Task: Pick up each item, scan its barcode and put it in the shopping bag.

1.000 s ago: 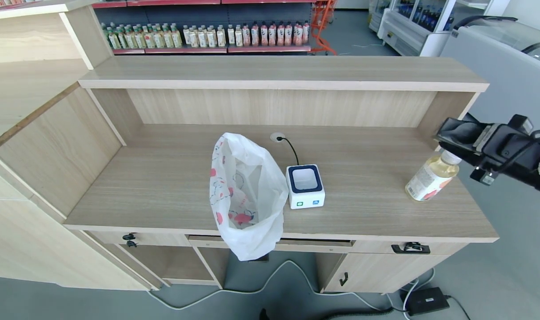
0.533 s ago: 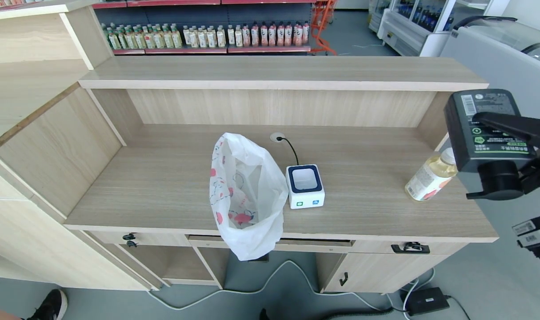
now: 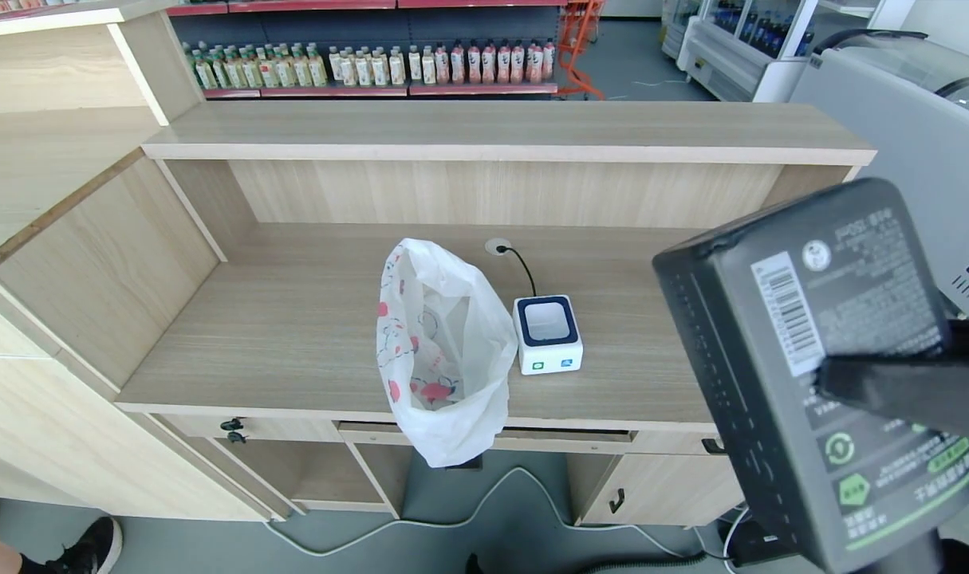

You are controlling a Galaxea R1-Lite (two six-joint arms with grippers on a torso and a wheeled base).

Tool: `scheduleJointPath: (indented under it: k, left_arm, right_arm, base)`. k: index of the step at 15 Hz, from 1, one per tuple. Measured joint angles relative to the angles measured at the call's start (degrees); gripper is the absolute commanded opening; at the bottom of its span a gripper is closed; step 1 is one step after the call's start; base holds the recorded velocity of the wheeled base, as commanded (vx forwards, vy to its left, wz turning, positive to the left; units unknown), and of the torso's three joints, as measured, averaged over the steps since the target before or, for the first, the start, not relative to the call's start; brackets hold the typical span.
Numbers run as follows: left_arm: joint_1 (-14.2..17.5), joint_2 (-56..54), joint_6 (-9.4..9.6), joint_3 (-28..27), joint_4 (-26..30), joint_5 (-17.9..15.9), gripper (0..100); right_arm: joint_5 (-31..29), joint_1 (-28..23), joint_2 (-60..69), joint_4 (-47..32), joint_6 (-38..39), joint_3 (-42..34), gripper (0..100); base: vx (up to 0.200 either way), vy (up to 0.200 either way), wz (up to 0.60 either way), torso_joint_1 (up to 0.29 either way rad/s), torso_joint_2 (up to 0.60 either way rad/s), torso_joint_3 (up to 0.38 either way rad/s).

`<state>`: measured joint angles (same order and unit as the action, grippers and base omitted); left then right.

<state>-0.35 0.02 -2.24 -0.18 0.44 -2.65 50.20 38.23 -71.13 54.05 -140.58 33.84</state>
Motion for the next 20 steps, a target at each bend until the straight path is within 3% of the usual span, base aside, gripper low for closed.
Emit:
scheduleJointPath:
  k: [3, 7, 20]
  left_arm:
    - [0.0, 0.0, 0.0, 0.0, 0.0, 0.0, 100]
    - [0.0, 0.0, 0.01, 0.0, 0.0, 0.0, 100]
    - [0.0, 0.0, 0.01, 0.0, 0.0, 0.0, 100]
  right_arm:
    - [-0.22, 6.06, -0.41, -3.72, -4.16, 0.0, 0]
    - [-0.33, 8.66, 0.41, -7.61, -6.78, 0.46, 0]
    - [-0.15, 5.01, 4.66, -9.22, -1.96, 2.15, 0]
  base:
    - [0.0, 0.0, 0.0, 0.0, 0.0, 0.0]
    - [0.0, 0.0, 0.0, 0.0, 0.0, 0.0]
    - [0.0, 0.0, 0.0, 0.0, 0.0, 0.0]
